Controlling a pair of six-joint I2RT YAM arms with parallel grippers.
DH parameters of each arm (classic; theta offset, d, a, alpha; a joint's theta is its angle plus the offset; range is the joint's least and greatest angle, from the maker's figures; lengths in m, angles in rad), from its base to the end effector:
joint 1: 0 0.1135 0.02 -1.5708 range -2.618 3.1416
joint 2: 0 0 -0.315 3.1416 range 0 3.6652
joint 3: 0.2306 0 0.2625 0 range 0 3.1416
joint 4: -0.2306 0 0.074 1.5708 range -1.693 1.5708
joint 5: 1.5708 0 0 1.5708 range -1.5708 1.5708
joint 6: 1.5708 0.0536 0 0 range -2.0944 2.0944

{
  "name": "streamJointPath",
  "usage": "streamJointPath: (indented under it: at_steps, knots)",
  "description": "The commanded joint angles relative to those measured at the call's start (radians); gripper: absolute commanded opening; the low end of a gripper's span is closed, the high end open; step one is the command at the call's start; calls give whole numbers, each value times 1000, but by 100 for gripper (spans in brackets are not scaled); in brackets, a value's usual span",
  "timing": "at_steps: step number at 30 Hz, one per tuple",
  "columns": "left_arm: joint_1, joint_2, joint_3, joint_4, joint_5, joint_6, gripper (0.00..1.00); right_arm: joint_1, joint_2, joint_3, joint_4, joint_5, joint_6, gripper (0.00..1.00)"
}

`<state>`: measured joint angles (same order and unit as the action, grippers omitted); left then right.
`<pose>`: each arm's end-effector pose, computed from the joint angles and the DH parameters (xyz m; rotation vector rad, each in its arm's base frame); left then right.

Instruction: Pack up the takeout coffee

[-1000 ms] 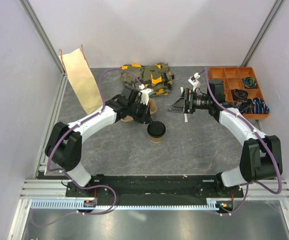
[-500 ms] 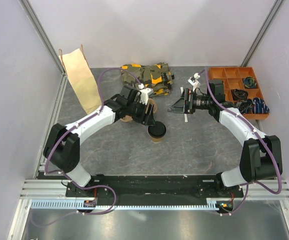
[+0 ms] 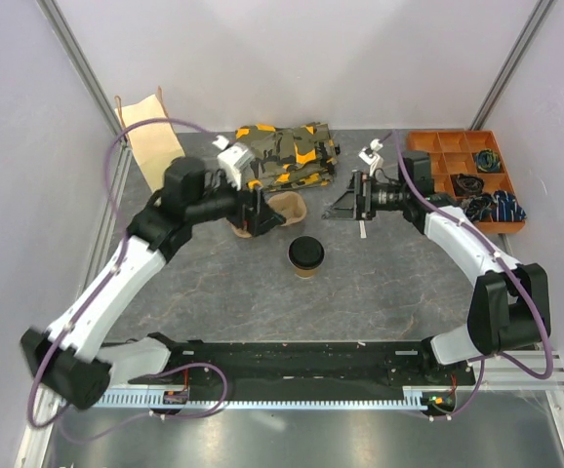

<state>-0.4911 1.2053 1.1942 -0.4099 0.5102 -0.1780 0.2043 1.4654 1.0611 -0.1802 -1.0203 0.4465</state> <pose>0.2291 -0.1522 0.4155 0.6548 1.9503 -0.9312 0.3144 0.1118 0.3251 -0.3712 2.1492 1.4662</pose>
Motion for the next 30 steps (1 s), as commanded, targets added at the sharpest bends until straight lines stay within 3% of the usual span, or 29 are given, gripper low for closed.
streamJointPath:
  at_steps: [1, 5, 6, 9, 15, 20, 24, 27, 30]
  knots:
    - [-3, -148, -163, 134, 53, -52, 100, 82, -11, 17, 62, -8, 49, 82]
    - [8, -135, -246, 144, 201, -173, 100, 144, 29, 0, 94, 8, 83, 59]
    - [8, -135, -271, 178, 247, -248, 100, 147, 35, -6, 99, 11, 90, 48]
    - [8, -118, -358, 313, 281, -365, 94, 158, 47, -38, 136, 14, 110, 28]
    - [8, -56, -415, 405, 263, -417, 72, 165, 131, -72, 173, 8, 133, 0]
    - [8, -20, -423, 437, 226, -423, 62, 173, 173, -72, 212, 5, 141, 0]
    - [8, 0, -447, 474, 221, -442, 42, 173, 210, -76, 212, 3, 139, 0]
    - [8, 17, -450, 496, 226, -451, 20, 175, 230, -79, 211, 3, 138, 0]
    - [8, 37, -449, 517, 232, -456, 7, 175, 246, -78, 208, 3, 132, 0]
